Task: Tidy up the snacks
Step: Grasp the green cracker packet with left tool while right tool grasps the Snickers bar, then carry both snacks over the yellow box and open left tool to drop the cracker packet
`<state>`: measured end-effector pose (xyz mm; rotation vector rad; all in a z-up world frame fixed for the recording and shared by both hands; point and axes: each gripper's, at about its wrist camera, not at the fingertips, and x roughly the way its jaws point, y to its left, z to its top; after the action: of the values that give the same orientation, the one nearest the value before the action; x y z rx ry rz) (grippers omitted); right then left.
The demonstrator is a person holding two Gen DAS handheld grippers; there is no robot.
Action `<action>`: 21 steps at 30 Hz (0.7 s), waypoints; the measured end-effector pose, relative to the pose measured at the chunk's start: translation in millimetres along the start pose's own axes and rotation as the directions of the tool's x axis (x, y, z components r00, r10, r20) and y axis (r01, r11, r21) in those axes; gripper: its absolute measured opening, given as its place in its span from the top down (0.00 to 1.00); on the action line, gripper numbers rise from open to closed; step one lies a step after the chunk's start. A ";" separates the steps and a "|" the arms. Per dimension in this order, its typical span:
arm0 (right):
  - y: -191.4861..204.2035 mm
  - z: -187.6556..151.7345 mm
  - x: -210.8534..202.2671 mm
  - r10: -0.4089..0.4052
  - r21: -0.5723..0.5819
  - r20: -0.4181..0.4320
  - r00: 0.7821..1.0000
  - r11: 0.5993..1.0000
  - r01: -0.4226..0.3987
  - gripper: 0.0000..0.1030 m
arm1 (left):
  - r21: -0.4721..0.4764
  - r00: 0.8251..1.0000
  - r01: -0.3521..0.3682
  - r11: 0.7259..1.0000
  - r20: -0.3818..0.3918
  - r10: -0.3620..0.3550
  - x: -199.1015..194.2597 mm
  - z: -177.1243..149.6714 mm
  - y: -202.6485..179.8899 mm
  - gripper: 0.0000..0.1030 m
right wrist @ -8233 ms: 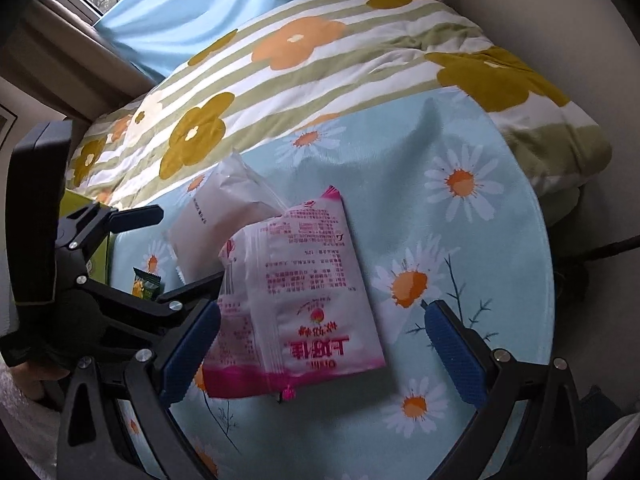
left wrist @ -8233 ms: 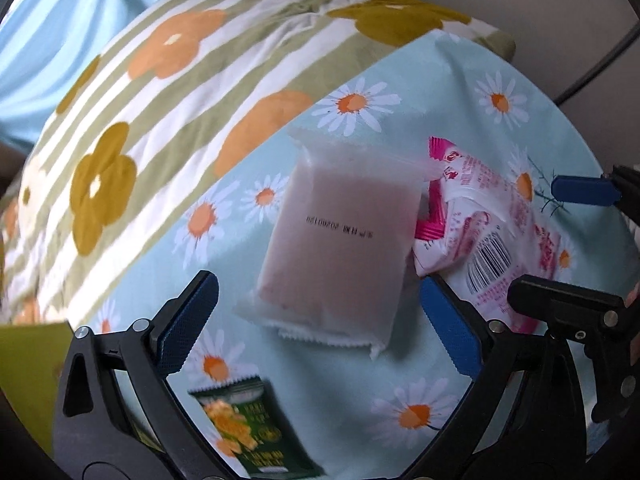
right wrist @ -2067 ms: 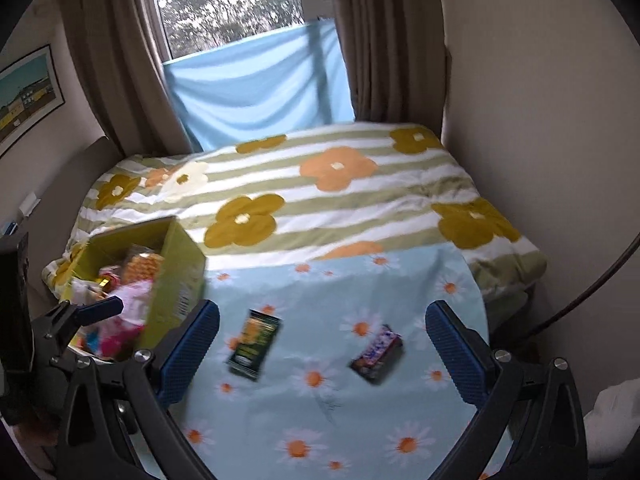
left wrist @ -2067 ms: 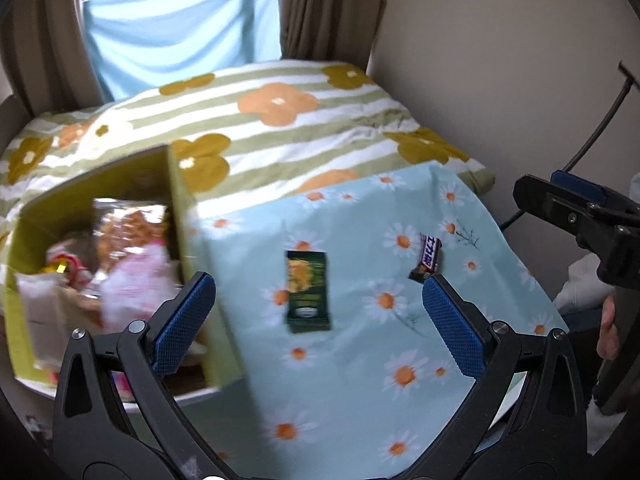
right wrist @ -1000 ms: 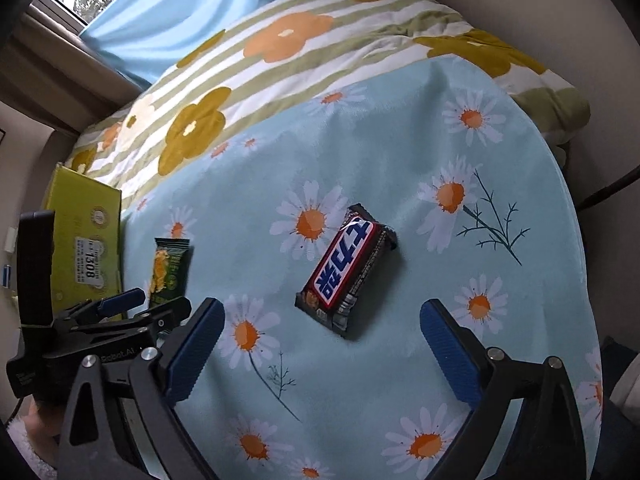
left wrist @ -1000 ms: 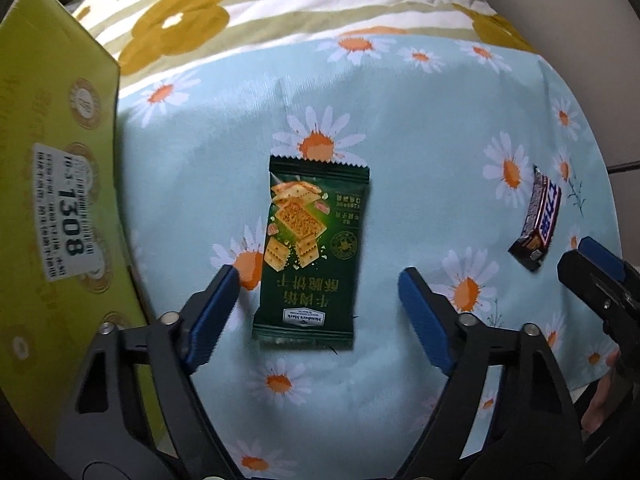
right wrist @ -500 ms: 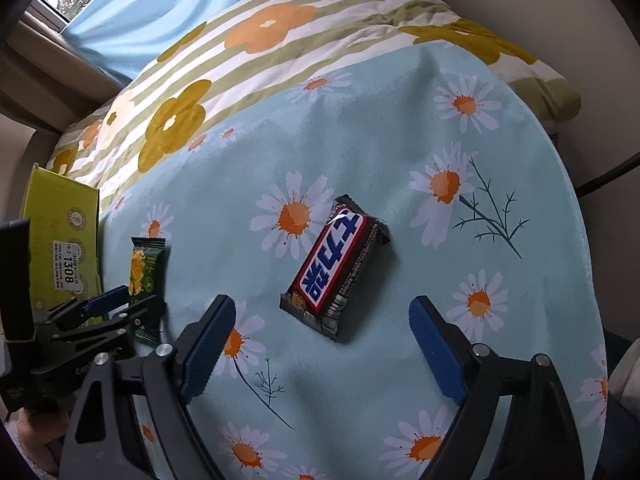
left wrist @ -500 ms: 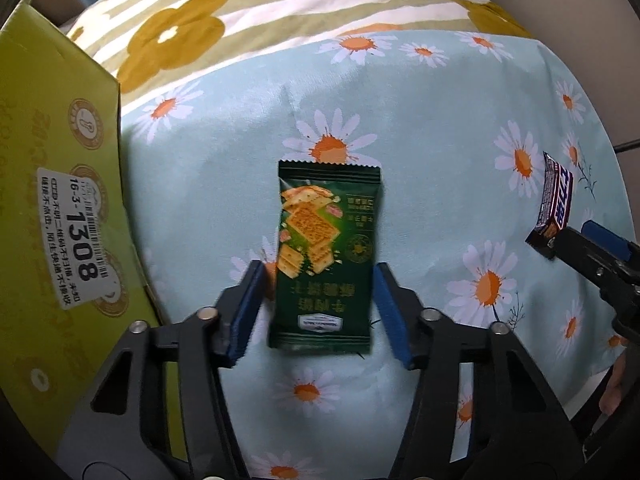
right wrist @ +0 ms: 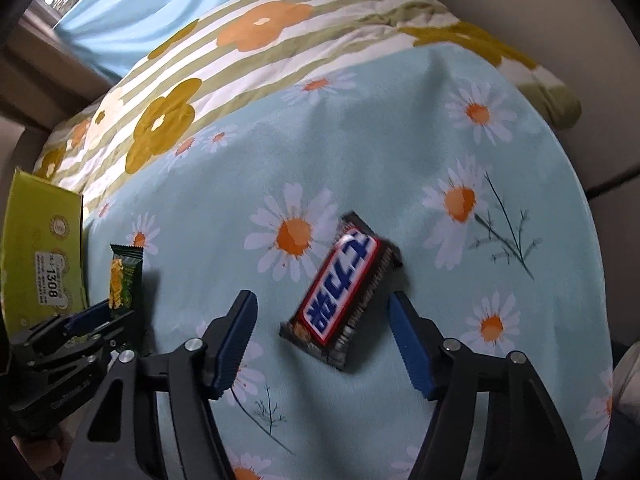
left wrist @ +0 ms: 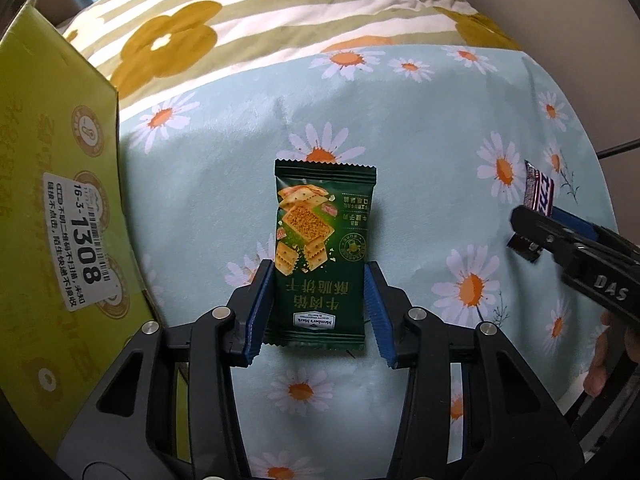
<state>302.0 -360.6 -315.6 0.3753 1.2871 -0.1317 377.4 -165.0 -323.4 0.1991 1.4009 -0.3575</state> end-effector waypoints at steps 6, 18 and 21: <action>16.2 -0.7 3.7 -0.071 -0.112 0.029 0.997 0.991 0.074 0.69 | -0.002 1.000 0.013 1.000 0.013 -0.013 -7.0 1.7 0.3 0.60; 9.7 -0.9 -4.6 0.002 -0.106 0.043 0.999 0.994 0.003 0.73 | -0.008 0.998 0.032 0.999 0.054 -0.031 -23.3 3.1 -5.0 0.60; 10.0 -1.6 -16.2 0.027 -0.112 0.062 0.998 0.994 -0.020 0.73 | -0.010 0.996 0.041 0.999 0.080 -0.040 -34.4 2.8 -8.6 0.60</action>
<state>299.0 -352.6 -298.5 0.2886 1.2214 -0.0518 372.5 -169.6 -288.4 0.1451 1.3300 -0.3866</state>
